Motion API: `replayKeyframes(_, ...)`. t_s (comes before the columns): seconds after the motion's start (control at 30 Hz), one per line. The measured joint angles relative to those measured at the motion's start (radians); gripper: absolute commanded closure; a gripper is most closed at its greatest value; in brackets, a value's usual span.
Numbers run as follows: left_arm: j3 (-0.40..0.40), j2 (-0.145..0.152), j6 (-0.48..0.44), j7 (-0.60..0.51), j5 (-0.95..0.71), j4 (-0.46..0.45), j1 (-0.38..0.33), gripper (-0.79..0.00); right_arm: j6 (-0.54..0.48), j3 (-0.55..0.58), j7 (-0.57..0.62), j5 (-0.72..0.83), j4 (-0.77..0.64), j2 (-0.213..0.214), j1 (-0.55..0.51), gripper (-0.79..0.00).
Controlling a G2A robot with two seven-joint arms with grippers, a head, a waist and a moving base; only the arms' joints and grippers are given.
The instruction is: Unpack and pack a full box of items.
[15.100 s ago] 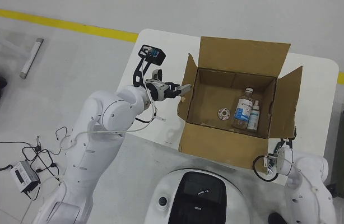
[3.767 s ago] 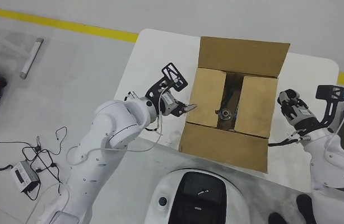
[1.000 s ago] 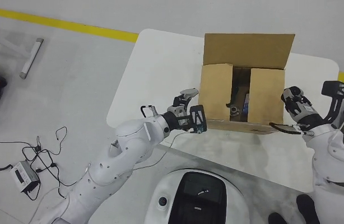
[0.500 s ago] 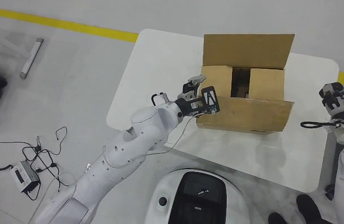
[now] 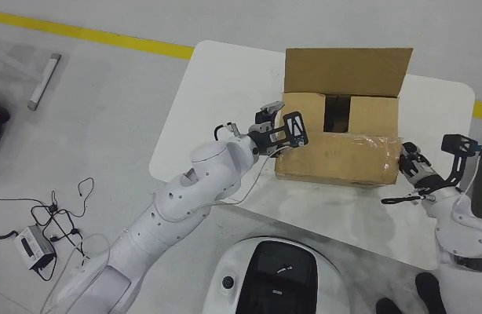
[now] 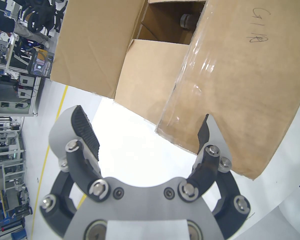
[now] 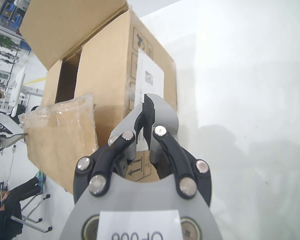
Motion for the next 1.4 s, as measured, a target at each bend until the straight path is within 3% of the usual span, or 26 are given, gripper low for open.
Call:
replayKeyframes(0.4,-0.072,0.008,-0.023,-0.035,0.000,-0.039,0.042,-0.785,-0.064,-0.050,0.172,0.121,-0.110,0.004,-0.058,0.000)
replayKeyframes(0.57,-0.092,0.010,-0.031,-0.043,-0.001,-0.051,0.058,-0.785,-0.063,-0.012,0.169,0.119,-0.163,0.010,-0.090,0.000)
replayKeyframes(0.6,-0.093,0.009,-0.030,-0.043,-0.001,-0.051,0.059,-0.785,-0.056,0.003,0.158,0.119,-0.166,0.010,-0.086,-0.037)
replayKeyframes(0.63,-0.095,0.009,-0.028,-0.042,0.000,-0.051,0.060,-0.785,-0.042,0.024,0.139,0.120,-0.164,0.011,-0.074,-0.292)
replayKeyframes(0.67,-0.095,0.008,-0.027,-0.041,0.001,-0.049,0.060,-0.785,-0.028,0.038,0.124,0.127,-0.158,0.012,-0.059,-0.446)
replayKeyframes(0.73,-0.096,0.007,-0.022,-0.041,0.002,-0.044,0.059,-0.785,0.006,0.060,0.096,0.151,-0.128,0.012,-0.002,-0.480)
replayKeyframes(0.77,-0.095,0.006,-0.020,-0.040,0.001,-0.042,0.058,-0.785,0.015,0.063,0.092,0.157,-0.110,0.013,0.029,-0.690)
replayKeyframes(0.8,-0.095,0.005,-0.019,-0.040,0.000,-0.040,0.058,-0.785,0.024,0.063,0.089,0.160,-0.088,0.014,0.064,-0.730)
replayKeyframes(0.9,-0.093,0.002,-0.020,-0.045,-0.010,-0.031,0.054,-0.785,0.052,0.035,0.105,0.181,-0.002,0.016,0.195,-0.696)
replayKeyframes(0.97,-0.091,-0.001,-0.016,-0.049,-0.020,-0.022,0.051,-0.785,0.046,-0.001,0.125,0.173,0.057,0.017,0.279,-0.733)
replayKeyframes(1.03,-0.088,-0.004,-0.009,-0.052,-0.029,-0.010,0.046,-0.785,0.027,-0.039,0.146,0.176,0.114,0.017,0.346,-0.711)
replayKeyframes(1.13,-0.081,-0.009,0.001,-0.056,-0.030,0.009,0.036,-0.785,0.007,-0.086,0.155,0.183,0.186,0.016,0.417,-0.659)
replayKeyframes(1.3,-0.076,-0.015,0.004,-0.061,-0.032,0.029,0.022,-0.785,-0.021,-0.153,0.140,0.156,0.283,0.012,0.493,-0.650)
replayKeyframes(1.33,-0.076,-0.016,0.004,-0.063,-0.031,0.033,0.020,-0.785,-0.028,-0.168,0.133,0.153,0.306,0.010,0.510,-0.628)
replayKeyframes(1.4,-0.076,-0.017,0.005,-0.065,-0.031,0.036,0.018,-0.785,-0.041,-0.191,0.131,0.148,0.339,0.008,0.537,-0.480)
